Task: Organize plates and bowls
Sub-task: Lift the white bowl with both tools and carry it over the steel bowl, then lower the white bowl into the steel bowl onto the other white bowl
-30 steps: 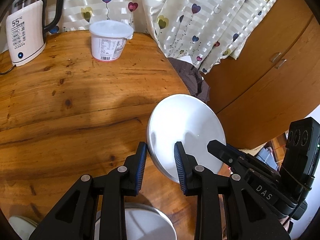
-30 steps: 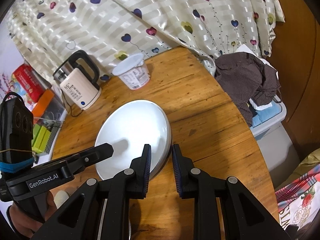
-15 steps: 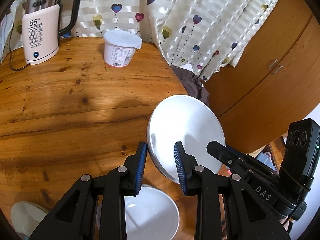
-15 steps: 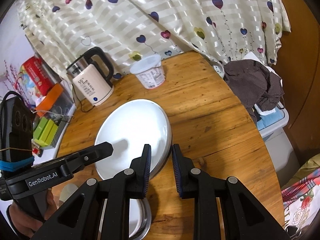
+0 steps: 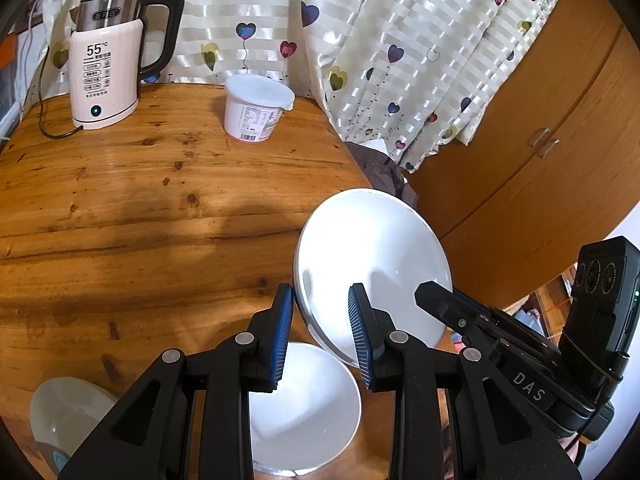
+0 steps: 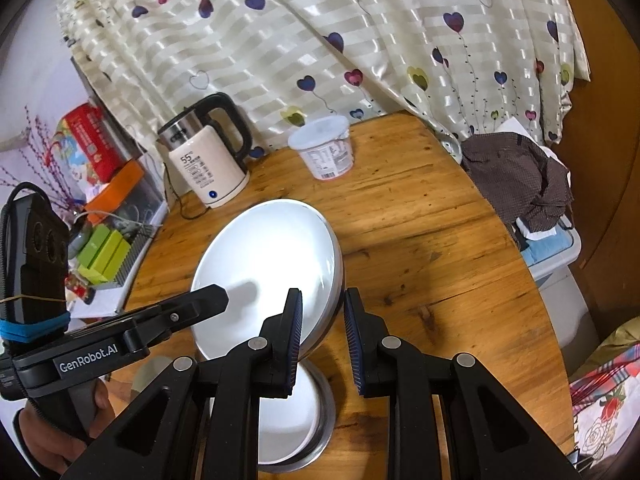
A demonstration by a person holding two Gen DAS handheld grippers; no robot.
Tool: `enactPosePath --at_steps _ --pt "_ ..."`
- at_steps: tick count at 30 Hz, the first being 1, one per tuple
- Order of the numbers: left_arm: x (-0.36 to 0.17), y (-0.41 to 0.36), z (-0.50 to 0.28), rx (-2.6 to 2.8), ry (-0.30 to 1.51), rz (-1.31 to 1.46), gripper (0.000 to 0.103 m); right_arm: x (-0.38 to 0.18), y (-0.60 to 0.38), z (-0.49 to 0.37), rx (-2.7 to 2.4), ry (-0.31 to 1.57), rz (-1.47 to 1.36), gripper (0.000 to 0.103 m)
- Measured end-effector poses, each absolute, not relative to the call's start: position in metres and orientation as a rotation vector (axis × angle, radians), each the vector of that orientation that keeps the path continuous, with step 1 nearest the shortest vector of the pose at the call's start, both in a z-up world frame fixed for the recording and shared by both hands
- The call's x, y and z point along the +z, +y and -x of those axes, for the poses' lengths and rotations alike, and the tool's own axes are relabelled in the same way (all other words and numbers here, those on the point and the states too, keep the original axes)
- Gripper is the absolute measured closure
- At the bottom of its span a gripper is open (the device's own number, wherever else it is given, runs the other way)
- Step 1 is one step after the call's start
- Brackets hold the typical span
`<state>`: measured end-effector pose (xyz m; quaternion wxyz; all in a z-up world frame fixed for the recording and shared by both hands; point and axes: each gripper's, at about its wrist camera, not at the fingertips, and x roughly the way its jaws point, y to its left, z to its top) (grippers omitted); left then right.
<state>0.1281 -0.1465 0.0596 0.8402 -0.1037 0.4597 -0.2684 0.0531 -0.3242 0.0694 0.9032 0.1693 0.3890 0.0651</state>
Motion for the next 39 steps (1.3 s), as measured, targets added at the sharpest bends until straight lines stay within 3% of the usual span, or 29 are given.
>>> enactPosePath --at_steps 39 --pt "0.023 -0.104 -0.071 -0.483 1.072 0.208 0.073 0.038 -0.281 -0.010 0.200 0.907 -0.372 0.082"
